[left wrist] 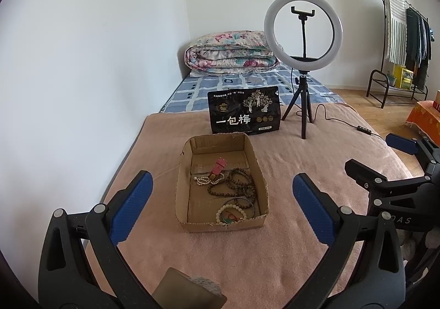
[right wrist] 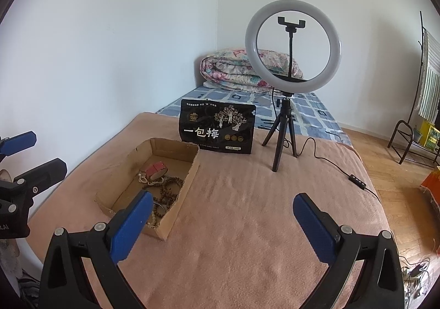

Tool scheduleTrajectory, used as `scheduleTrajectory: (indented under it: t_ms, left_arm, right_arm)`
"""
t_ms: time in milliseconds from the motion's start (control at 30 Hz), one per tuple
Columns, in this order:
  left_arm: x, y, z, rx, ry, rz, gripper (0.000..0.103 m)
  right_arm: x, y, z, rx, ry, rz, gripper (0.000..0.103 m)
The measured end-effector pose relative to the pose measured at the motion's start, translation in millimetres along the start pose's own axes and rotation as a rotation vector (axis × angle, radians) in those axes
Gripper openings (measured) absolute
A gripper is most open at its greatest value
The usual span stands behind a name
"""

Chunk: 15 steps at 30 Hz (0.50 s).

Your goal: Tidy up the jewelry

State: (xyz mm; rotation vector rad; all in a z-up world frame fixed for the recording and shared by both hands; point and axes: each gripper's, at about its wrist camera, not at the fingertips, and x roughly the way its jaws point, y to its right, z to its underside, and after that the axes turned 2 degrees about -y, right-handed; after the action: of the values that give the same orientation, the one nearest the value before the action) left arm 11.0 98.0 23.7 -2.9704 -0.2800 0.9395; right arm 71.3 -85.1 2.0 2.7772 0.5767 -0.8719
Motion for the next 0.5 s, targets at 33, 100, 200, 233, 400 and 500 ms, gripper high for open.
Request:
scheduleTrajectory:
  t_ms: [33, 100, 200, 233, 400, 500]
  left_arm:
    - [0.8, -0.6, 0.7, -0.001, -0.003, 0.002, 0.103]
    - [2.1, -1.6, 2.4, 0.000, -0.009, 0.004, 0.103]
    - [2.4, -1.6, 3.5, 0.001, -0.013, 0.000, 0.103]
    - [2.6, -1.7, 3.5, 0.001, -0.012, -0.001, 0.103]
    - [2.2, -3.4, 7.6, -0.007, -0.017, -0.012, 0.103]
    - [2.5, -2.6, 8.4, -0.006, -0.024, -0.017, 0.103]
  right_arm:
    - [-0.1, -0.3, 0.0, -0.001, -0.001, 0.000, 0.103]
    - [0.0, -0.6, -0.1, -0.001, -0.002, 0.000, 0.103]
    - [0.0, -1.6, 0.0, -0.003, -0.003, -0.001, 0.103]
    - [0.5, -1.5, -0.1, -0.002, -0.003, -0.002, 0.103]
    - [0.3, -1.3, 0.5, 0.003, -0.003, 0.000, 0.103]
    - [1.1, -1.0, 0.4, 0.006, -0.007, -0.002, 0.103]
